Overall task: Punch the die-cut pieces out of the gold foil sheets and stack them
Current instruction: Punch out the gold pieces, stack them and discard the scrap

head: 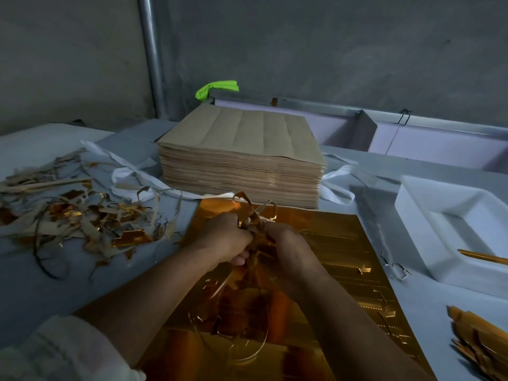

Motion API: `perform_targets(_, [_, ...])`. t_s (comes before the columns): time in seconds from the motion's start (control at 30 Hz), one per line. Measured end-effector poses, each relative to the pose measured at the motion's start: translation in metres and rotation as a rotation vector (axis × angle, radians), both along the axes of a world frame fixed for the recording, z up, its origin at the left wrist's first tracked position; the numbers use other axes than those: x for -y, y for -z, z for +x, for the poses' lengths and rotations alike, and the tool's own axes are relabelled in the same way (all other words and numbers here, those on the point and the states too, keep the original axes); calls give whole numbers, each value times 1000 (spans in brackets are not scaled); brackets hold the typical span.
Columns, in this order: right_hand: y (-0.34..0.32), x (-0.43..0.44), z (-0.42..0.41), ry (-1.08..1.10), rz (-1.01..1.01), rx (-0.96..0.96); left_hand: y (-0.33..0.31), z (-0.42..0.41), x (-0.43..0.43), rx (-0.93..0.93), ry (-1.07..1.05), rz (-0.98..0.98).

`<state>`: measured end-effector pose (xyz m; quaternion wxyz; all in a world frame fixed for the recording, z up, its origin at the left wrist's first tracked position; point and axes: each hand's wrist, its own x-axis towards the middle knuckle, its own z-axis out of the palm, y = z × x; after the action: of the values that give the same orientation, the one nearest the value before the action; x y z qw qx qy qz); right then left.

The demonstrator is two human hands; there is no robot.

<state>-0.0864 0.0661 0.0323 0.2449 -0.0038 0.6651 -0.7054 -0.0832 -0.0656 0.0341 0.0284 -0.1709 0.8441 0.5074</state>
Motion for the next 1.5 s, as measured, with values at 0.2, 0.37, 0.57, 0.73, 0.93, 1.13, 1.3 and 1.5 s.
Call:
perform_targets(0.2, [-1,8,9,50,24,-99,-22,9,25,-138,-168,92])
perform_targets(0.37, [-2,9,18,48,12,-84,-62,12,66,-334,-360,137])
perform_targets(0.57, [-1,5,22,65,53,-95,-108,21,116,-705,-617,218])
perform_targets(0.73, [2,-4,22,71,49,-75,-110,25,153,-974,-791,256])
perform_targets(0.93, [8,-9,22,97,82,-63,-60,20,175,-326,-729,469])
perform_targets(1.13, [14,-20,22,81,103,-57,-31,24,156,-133,-707,504])
perform_targets(1.3, [16,-28,24,117,166,-81,-21,16,111,-79,-563,352])
perform_targets(1.5, [22,-58,12,185,423,-260,14,18,9,-202,-122,-271])
